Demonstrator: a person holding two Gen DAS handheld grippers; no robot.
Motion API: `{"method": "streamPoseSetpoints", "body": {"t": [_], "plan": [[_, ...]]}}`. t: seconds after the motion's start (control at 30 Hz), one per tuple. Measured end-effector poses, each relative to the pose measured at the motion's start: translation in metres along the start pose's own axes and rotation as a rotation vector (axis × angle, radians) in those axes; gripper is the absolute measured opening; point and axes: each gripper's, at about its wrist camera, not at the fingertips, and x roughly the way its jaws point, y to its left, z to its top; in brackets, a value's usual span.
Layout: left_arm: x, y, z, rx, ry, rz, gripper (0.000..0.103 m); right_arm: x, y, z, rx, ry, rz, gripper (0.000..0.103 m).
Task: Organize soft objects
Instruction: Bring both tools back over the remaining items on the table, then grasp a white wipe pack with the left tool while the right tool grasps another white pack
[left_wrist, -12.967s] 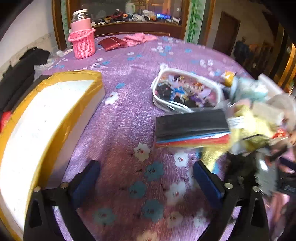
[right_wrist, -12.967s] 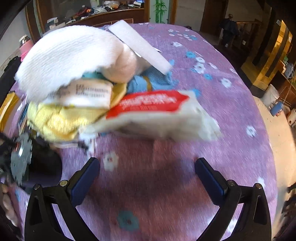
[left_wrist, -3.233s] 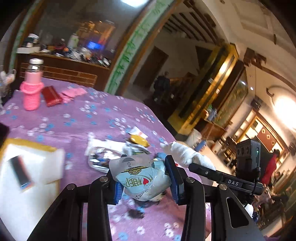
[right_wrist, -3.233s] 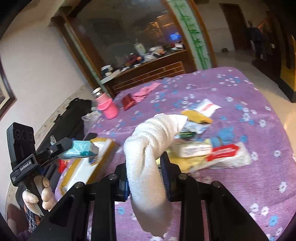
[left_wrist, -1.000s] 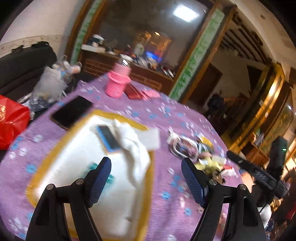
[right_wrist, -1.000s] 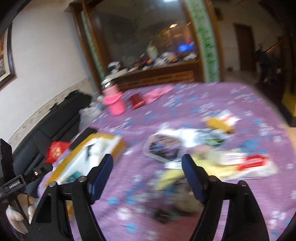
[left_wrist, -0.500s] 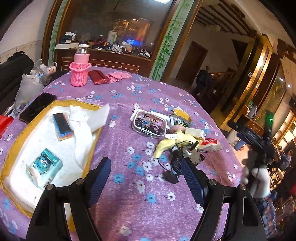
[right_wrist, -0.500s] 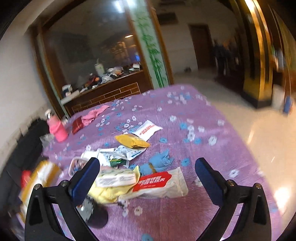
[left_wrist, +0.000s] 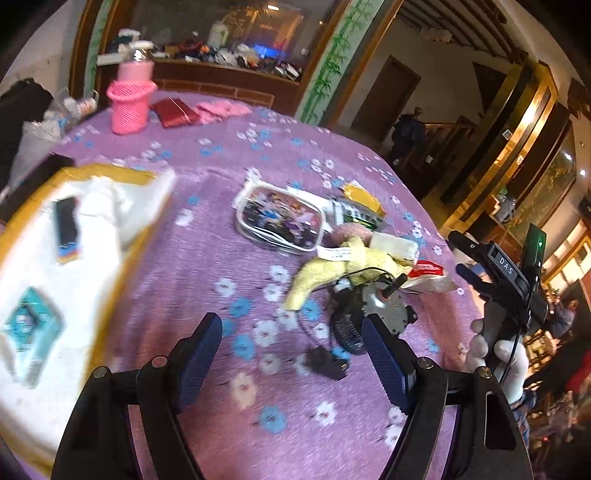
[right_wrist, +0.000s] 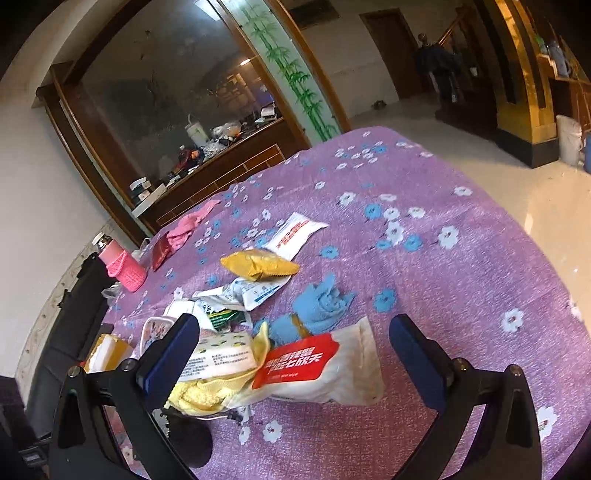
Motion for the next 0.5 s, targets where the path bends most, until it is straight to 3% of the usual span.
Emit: {"method": "streamPoseSetpoints", "body": {"t": [0.17, 0.3, 0.43, 0.5], "plan": [[0.016, -0.014, 0.012, 0.012, 0.037, -0.060, 0.081, -0.003, 0.000, 0.001, 0.010, -0.010, 0.021, 0.102], [0.020, -0.041, 0.035, 0.089, 0.037, -0.072, 0.081, -0.005, -0.006, 0.003, 0.038, -0.015, 0.030, 0.102], [0.031, -0.092, 0.050, 0.310, 0.040, -0.024, 0.081, -0.005, -0.019, 0.005, 0.107, -0.002, 0.037, 0.102], [0.044, -0.122, 0.050, 0.482, 0.037, 0.042, 0.081, -0.005, -0.024, 0.005, 0.135, -0.001, 0.033, 0.102]]}}
